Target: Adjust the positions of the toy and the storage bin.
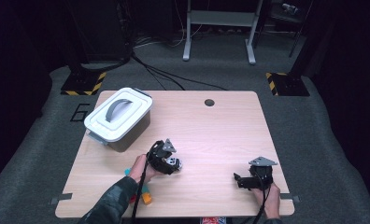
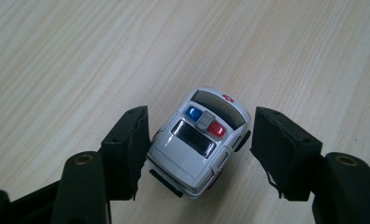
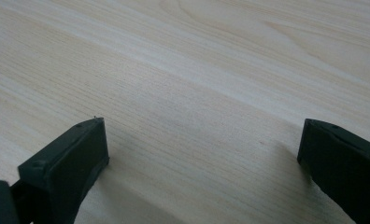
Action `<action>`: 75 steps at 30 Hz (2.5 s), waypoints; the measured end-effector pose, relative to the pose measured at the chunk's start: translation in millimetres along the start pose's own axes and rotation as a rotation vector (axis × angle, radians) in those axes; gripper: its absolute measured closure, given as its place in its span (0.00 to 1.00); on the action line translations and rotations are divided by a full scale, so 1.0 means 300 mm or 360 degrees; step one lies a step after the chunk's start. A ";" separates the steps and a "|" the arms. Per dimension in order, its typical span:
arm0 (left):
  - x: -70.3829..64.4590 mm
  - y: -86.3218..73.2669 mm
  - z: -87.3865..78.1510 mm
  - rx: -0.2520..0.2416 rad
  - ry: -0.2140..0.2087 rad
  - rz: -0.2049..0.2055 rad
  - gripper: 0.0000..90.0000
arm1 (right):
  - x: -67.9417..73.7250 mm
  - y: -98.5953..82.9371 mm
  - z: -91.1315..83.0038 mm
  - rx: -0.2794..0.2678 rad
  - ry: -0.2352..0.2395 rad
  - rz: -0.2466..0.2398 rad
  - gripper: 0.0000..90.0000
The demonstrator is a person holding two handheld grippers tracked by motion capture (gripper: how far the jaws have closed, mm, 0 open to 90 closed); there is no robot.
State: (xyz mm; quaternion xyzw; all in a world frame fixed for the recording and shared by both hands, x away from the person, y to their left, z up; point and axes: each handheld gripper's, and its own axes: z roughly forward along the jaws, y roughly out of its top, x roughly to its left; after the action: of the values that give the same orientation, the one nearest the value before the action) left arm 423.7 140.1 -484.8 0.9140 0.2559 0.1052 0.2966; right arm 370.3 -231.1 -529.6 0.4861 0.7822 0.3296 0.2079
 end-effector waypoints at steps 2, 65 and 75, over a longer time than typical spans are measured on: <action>-0.010 0.006 0.005 0.0008 0.0022 0.0030 0.45 | 0.000 0.000 0.000 -0.0001 -0.0002 -0.0002 0.01; 0.017 -0.058 -0.183 -0.0145 0.0163 -0.0017 0.56 | 0.000 0.000 0.000 -0.0004 0.0001 0.0001 0.02; 0.055 -0.142 -0.283 -0.0185 0.0259 -0.0090 0.56 | 0.000 0.000 0.000 -0.0005 -0.0004 0.0007 0.02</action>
State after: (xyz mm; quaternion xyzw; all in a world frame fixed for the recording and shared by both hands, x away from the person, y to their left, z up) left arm 391.2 220.0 -441.4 0.8761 0.2985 0.1854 0.3301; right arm 370.3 -231.0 -529.5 0.4877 0.7804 0.3308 0.2089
